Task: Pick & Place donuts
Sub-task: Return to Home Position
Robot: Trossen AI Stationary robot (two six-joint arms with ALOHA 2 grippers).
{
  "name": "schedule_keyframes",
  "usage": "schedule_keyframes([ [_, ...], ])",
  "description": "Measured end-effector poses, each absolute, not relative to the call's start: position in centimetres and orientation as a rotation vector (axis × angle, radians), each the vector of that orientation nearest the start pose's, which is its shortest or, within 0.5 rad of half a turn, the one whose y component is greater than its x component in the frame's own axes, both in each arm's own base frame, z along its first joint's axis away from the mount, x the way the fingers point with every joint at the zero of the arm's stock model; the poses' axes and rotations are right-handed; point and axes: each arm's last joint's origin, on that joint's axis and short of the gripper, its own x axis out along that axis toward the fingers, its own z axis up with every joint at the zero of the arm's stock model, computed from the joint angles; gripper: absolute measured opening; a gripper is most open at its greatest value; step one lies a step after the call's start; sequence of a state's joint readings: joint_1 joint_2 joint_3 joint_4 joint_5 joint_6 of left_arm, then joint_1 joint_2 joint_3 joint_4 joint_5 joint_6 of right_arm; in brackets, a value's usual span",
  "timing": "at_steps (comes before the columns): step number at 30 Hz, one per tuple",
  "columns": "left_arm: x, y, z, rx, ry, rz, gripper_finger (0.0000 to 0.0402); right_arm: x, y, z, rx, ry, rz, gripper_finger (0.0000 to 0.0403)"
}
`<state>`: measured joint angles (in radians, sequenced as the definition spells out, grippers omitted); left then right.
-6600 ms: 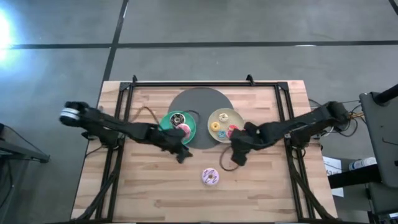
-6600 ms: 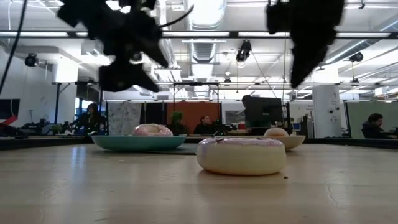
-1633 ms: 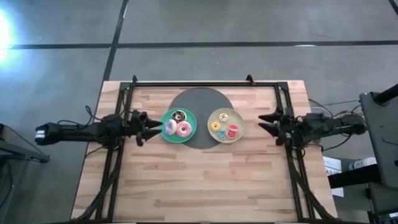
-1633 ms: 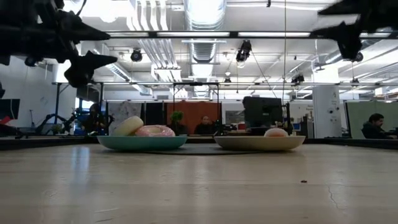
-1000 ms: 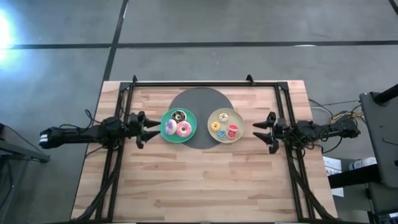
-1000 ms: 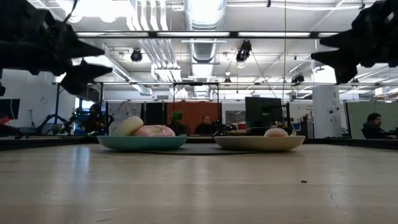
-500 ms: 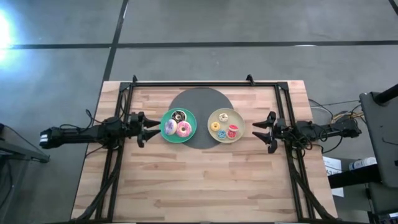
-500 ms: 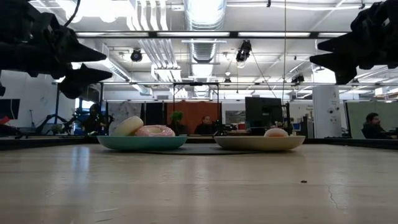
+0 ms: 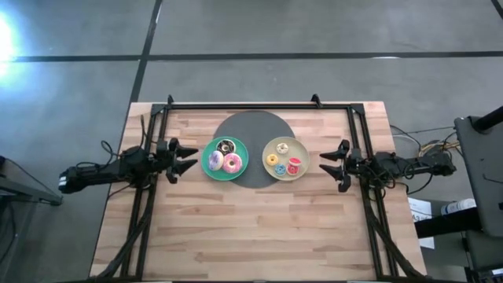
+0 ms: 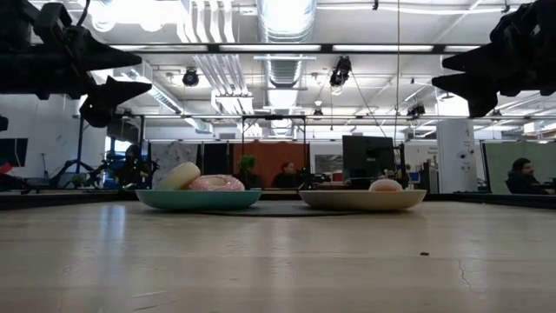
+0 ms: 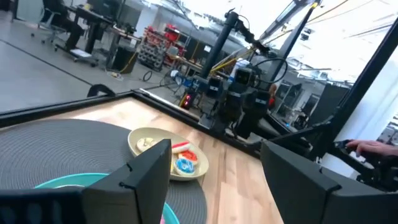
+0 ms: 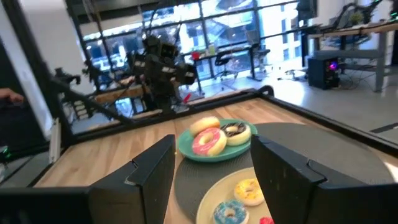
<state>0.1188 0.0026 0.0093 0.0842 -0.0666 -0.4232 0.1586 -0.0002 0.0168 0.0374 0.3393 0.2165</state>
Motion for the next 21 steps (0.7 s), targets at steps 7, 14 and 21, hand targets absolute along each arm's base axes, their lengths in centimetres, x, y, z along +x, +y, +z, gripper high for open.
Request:
schedule_keyframes([
  [7,9.6,1.3,17.5,-0.419,-0.134,0.164,0.0223,9.6,-0.4,17.2,0.228,-0.097,-0.271,0.0201],
  [14,9.6,1.3,17.5,-0.419,-0.133,0.162,0.0223,9.5,-0.9,17.2,0.226,-0.103,-0.323,0.0201],
  [21,9.7,1.3,17.1,-0.420,-0.094,0.170,0.0223,9.7,-0.9,17.0,0.221,-0.073,-0.327,0.0201],
])
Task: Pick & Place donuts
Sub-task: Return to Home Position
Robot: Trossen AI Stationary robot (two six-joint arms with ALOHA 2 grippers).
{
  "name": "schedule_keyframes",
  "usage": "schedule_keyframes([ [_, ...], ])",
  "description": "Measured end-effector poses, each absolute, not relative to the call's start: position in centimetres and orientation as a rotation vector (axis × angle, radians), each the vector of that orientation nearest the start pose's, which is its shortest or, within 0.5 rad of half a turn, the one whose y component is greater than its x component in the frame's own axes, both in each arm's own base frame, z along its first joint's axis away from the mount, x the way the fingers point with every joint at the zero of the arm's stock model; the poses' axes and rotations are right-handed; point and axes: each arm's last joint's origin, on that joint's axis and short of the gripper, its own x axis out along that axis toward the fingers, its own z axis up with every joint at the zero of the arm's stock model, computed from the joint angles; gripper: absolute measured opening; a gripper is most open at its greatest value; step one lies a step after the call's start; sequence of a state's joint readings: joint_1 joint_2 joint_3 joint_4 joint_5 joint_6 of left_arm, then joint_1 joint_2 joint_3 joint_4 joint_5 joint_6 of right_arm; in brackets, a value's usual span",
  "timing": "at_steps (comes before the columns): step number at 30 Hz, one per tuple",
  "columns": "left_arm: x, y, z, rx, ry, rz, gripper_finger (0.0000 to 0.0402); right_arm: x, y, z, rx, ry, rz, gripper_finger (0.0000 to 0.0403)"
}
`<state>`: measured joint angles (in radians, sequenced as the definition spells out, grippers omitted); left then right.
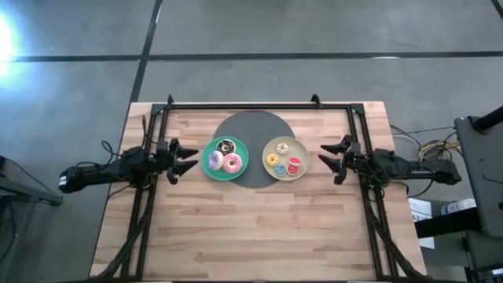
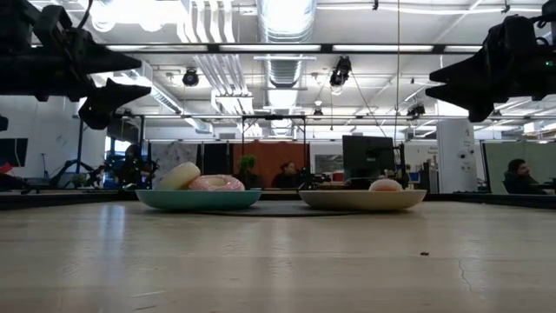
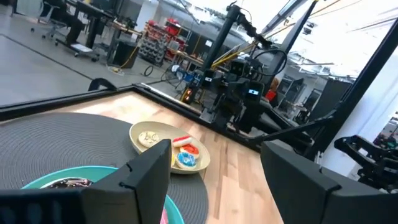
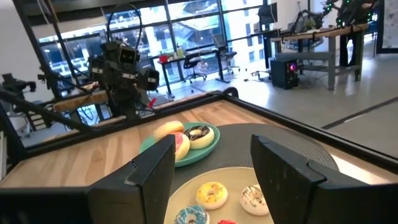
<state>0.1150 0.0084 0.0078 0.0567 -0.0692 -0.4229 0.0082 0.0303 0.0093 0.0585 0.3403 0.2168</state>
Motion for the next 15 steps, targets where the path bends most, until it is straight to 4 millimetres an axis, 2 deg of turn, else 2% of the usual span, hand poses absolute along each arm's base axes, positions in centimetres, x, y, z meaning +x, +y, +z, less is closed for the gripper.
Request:
schedule_keyframes([
  [15,9.68,0.76,16.95,-0.423,-0.072,0.117,0.0223,9.74,-0.93,17.23,0.190,-0.092,-0.337,0.0201],
])
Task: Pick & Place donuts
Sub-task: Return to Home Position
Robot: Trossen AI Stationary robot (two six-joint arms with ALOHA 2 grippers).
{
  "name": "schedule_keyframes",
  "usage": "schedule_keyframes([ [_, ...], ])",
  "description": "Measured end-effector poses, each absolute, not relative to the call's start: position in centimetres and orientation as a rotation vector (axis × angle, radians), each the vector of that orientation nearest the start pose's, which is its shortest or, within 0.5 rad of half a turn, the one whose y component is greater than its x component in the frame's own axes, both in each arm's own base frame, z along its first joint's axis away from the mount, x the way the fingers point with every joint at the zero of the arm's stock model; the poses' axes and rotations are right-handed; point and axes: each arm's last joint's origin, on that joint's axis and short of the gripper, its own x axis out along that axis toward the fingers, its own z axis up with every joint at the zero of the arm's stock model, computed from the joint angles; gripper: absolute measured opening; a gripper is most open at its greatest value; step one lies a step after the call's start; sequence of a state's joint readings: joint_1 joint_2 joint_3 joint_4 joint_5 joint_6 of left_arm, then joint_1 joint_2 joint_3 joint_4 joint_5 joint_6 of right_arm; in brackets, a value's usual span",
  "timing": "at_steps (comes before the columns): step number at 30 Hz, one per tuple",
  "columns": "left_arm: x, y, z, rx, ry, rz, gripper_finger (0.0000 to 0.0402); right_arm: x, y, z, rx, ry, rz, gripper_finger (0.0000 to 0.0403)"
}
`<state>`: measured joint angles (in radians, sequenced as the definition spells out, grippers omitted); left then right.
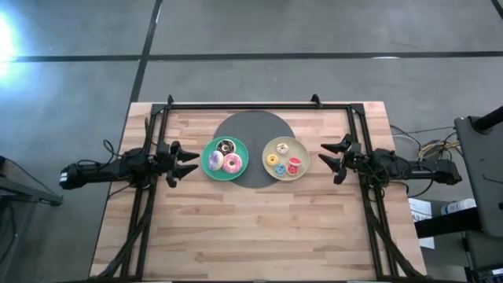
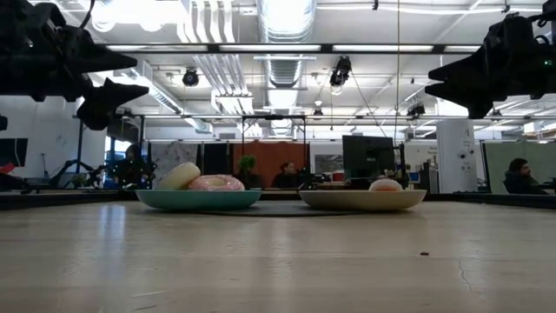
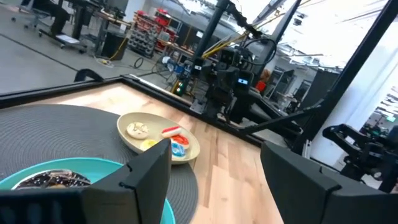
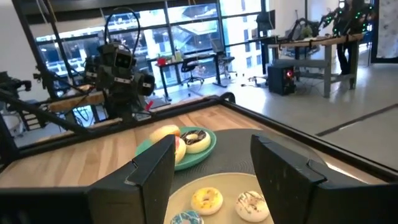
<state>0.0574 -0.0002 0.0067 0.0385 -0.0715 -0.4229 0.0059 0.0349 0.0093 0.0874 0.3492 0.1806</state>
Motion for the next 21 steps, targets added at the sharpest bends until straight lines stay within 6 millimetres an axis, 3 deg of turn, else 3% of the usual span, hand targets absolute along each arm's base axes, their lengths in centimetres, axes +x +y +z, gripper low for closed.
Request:
schedule_keyframes([
  [3,9.69,0.75,16.89,-0.422,-0.065,0.117,0.0223,9.76,-0.93,17.20,0.187,-0.088,-0.337,0.0201],
  [6,9.69,0.71,16.88,-0.422,-0.064,0.113,0.0223,9.76,-0.90,17.21,0.065,-0.068,-0.329,0.0201],
  [12,9.70,0.55,16.87,-0.423,-0.060,0.097,0.0223,9.83,-0.43,17.55,-0.066,-0.088,-0.168,0.0201],
  [21,9.72,0.31,16.85,-0.423,-0.054,0.073,0.0223,9.89,-0.30,17.43,-0.107,-0.074,-0.125,0.0201],
])
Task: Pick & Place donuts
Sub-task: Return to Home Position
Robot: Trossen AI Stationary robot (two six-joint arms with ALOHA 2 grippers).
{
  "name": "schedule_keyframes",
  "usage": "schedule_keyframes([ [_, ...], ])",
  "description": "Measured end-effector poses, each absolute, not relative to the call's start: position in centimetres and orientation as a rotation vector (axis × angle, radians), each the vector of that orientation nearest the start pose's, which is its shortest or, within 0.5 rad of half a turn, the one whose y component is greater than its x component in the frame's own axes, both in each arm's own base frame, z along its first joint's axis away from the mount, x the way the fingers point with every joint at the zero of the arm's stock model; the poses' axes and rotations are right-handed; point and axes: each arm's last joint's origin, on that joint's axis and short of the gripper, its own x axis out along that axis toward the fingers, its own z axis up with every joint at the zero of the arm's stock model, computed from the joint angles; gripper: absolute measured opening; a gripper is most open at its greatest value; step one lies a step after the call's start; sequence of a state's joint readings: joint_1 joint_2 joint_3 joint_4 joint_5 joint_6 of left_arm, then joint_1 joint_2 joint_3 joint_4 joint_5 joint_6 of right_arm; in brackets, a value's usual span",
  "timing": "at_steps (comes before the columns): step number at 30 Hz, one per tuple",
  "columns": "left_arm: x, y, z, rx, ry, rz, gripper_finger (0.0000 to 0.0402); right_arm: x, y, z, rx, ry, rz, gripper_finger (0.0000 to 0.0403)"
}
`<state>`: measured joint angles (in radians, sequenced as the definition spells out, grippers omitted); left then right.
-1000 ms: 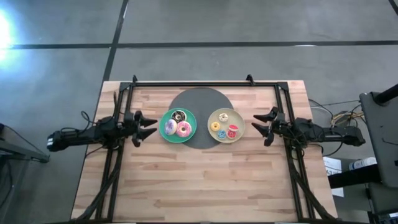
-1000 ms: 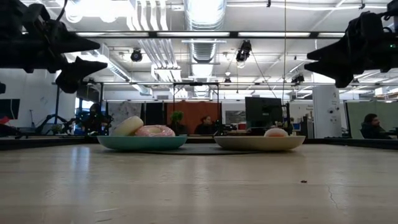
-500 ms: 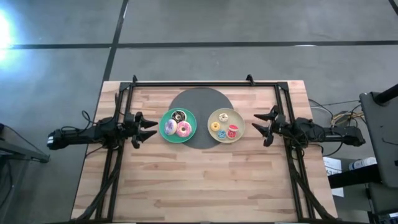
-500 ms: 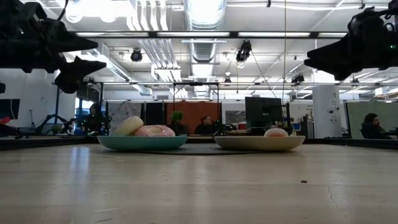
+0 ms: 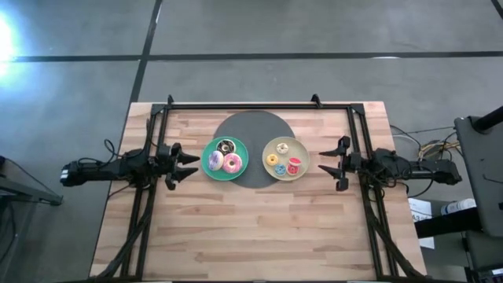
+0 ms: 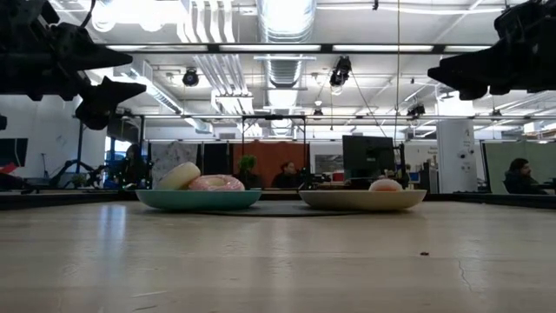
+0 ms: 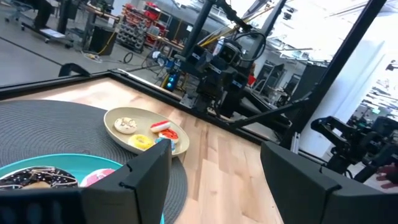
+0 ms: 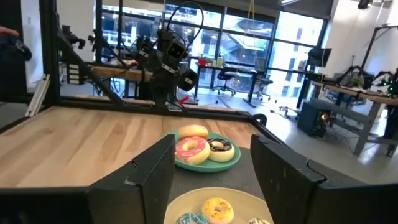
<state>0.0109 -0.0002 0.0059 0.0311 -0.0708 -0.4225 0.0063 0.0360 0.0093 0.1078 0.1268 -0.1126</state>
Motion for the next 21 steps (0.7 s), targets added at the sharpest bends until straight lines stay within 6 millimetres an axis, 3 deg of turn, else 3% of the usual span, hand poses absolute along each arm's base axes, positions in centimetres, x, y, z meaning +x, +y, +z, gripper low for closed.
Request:
schedule_keyframes([
  [21,9.78,0.32,16.59,-0.422,-0.025,0.079,0.0223,9.88,-0.32,17.35,-0.106,-0.067,-0.128,0.0201],
])
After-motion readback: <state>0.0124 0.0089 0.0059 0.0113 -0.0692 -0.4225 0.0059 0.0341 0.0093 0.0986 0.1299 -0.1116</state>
